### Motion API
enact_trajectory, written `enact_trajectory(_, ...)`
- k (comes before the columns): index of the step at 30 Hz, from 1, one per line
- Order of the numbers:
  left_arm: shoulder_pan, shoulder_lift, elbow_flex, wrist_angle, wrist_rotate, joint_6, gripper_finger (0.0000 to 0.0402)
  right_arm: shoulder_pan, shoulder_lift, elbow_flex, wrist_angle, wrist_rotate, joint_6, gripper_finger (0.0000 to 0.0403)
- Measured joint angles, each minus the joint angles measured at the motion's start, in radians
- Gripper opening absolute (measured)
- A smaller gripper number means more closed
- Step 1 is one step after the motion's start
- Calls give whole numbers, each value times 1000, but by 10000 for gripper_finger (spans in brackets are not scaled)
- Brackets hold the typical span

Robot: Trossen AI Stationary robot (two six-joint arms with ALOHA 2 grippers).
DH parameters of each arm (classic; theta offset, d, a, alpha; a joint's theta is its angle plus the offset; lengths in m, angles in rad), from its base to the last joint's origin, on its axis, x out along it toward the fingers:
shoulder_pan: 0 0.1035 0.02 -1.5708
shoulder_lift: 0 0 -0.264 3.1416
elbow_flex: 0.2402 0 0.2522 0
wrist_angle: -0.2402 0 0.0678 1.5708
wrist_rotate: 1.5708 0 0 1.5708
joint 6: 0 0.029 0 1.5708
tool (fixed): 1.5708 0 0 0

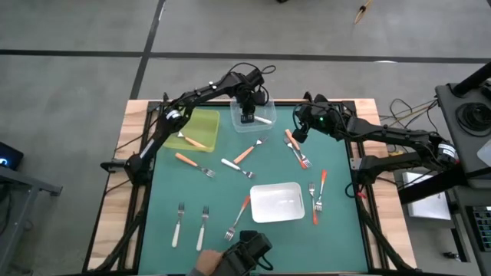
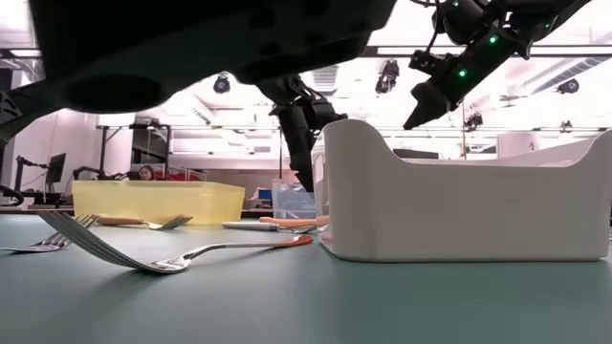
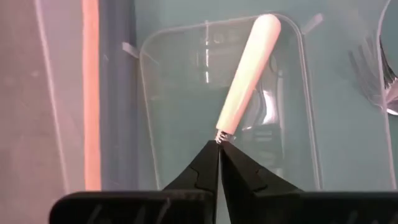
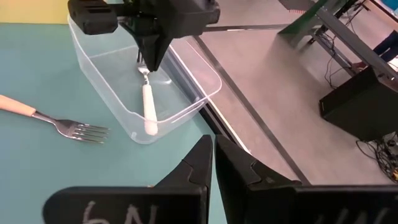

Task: Sort silverware by color (type)
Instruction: Put the orange fork into the white bin

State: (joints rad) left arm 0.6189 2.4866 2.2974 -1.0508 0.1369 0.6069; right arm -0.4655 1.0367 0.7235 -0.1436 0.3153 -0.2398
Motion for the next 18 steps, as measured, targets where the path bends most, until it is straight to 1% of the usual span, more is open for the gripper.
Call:
enact_trajectory(8, -6, -2, 2, -34, 3, -41, 1, 0, 0, 0, 0, 0, 0, 11)
enact_trajectory(15, -23, -28, 60, -49, 16, -94, 0, 0, 0, 0, 0, 0, 0, 11)
enact_trajectory(18, -24, -54, 42, -53, 55, -106, 0, 0, 0, 0, 0, 0, 4, 11)
